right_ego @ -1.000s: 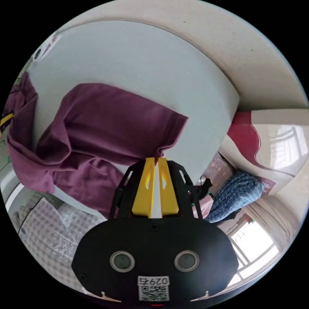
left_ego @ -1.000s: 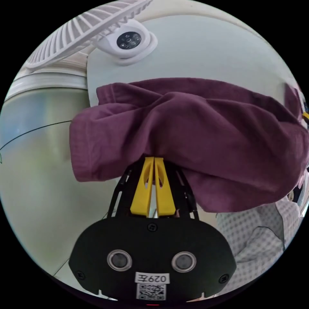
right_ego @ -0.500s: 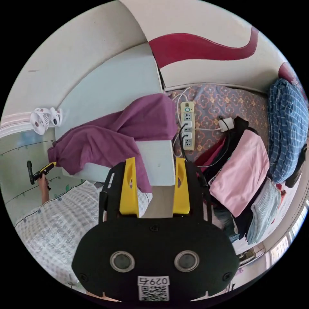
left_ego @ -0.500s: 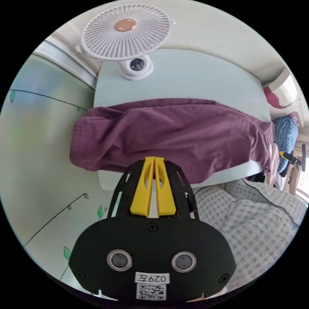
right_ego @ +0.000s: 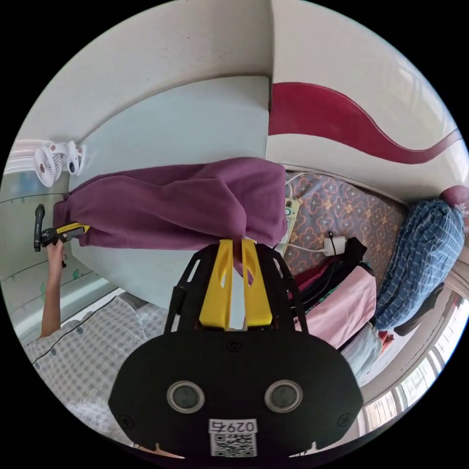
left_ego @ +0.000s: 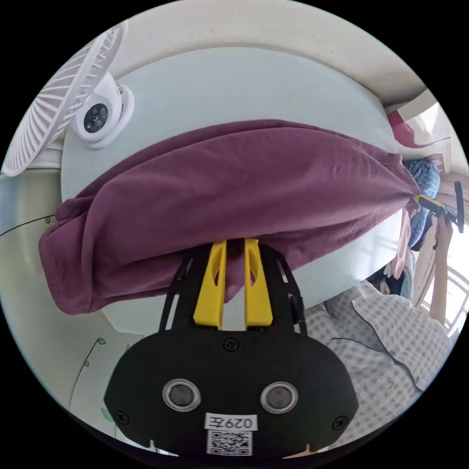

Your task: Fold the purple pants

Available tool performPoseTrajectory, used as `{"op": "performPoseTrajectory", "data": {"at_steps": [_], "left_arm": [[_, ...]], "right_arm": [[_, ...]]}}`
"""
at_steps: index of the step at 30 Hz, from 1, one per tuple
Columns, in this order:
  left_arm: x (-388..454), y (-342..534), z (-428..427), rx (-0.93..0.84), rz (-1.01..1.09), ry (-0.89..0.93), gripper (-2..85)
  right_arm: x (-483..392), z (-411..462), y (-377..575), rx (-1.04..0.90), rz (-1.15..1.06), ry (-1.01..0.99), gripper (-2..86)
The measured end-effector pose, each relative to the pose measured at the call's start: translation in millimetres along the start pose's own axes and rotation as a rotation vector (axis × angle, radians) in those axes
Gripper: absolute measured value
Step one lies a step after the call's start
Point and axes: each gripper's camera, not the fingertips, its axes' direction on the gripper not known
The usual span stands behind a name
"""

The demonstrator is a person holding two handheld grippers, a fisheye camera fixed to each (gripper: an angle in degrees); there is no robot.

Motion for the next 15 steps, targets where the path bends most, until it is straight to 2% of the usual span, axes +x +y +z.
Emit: {"op": "performPoseTrajectory", "data": {"at_steps": [3,6,9,11,13,15], "left_arm": [[6,15,-20,0.05,-0.004,-0.074,-0.1],[3,55,-44,0.118,-0.032,-0.161,-0.5],[-23,101,-78,0.197,-0.122,-0.266,0.2],[-45,121,-102,0.239,-0.159,-0.288,2.6],[-70,129,-132,0.258,-0.169,-0.299,11.0],[-82,124,-149,0.276,-0.139,-0.32,13.3]], "right_arm": [[4,-18,-2,0.019,0.01,0.155,1.9],[10,3,6,-0.182,-0.059,0.088,2.8],[13,5,29,-0.198,-0.04,0.019,6.2],[7,-2,40,-0.144,-0.039,-0.021,8.4],[-14,-7,37,-0.122,-0.08,-0.068,9.5],[-40,-10,26,-0.098,-0.124,-0.063,10.7]]}}
